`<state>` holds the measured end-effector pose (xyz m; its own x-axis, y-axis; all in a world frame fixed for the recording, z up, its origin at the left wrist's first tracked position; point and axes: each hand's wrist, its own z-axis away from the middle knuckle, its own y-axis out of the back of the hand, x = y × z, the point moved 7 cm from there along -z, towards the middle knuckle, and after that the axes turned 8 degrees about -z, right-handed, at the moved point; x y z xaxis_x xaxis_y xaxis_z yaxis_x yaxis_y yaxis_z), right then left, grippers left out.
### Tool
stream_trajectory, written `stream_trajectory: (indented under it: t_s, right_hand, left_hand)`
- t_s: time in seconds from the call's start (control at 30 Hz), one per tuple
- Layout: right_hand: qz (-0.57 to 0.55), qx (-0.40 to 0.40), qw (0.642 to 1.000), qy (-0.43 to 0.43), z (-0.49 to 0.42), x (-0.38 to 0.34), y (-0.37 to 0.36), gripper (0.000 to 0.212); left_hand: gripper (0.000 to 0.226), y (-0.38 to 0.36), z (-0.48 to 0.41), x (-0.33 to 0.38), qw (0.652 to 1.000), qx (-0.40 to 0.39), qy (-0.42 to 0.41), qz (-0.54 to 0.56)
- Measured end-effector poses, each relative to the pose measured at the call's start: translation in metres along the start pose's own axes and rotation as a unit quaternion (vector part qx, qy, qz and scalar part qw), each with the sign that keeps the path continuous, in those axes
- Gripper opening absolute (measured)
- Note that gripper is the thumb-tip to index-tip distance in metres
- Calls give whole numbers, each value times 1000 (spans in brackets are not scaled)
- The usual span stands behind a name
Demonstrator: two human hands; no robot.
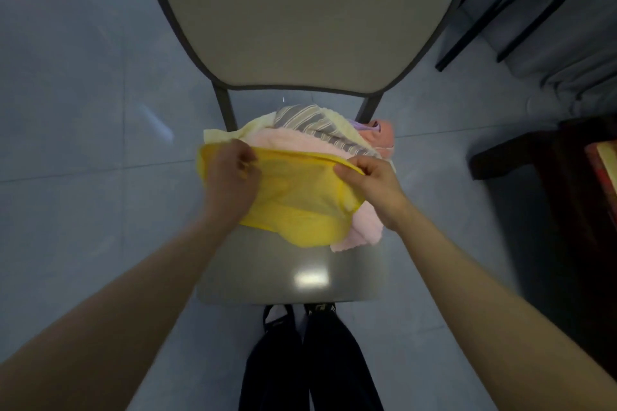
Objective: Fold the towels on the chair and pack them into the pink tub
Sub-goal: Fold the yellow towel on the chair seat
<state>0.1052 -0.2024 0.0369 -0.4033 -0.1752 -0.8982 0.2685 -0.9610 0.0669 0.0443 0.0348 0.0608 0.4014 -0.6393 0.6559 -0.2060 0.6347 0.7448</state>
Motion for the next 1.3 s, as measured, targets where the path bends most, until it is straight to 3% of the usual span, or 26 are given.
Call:
stream_trajectory:
  t_s: [0.07, 0.1, 0.23, 0.37, 0.47, 0.67, 0.73, 0.83, 0.97, 1.1, 1.2, 1.3]
  right_hand:
    - [-33, -5, 999, -25, 7, 13, -15, 14]
    - [-46, -13, 998, -35, 11, 20, -22, 13]
    - [-129, -16, 984, -119, 20, 39, -26, 16]
    - [-152, -67, 975, -149, 25, 42, -29, 30]
    - [-125, -83, 983, -108, 27, 39, -35, 16]
    - [-100, 152, 982, 58, 14, 30, 3, 31]
    - [-67, 143, 983, 96, 16, 23, 0, 30]
    - [-51, 28, 996, 74, 20, 21, -21, 21]
    - [-69, -75, 995, 24, 24, 27, -29, 43]
    - [-86, -62, 994, 21, 22, 31, -30, 49]
    - [-83, -40, 996, 17, 16, 35, -31, 44]
    - [-43, -22, 999, 8, 13, 38, -30, 36]
  left_hand:
    - [11, -46, 29, 22, 970, -159, 48, 180]
    - [18, -60, 40, 30, 953, -194, 60, 224]
    - [37, -74, 51, 30, 958, -176, 59, 218]
    - [30, -74, 50, 20, 969, -145, 59, 193]
    - [21, -77, 49, 10, 960, -146, 107, 213]
    - [19, -74, 49, 1, 874, -179, 231, 389]
    - [19, -76, 51, 5, 860, -197, 238, 406]
    - [16, -83, 52, 9, 850, -213, 259, 406]
    - [12, -88, 49, 8, 847, -214, 271, 405]
    - [6, -88, 46, 10, 866, -242, 245, 363]
    - [14, -86, 43, 15, 883, -266, 225, 315]
    - [6, -75, 28, 20, 930, -234, 145, 243]
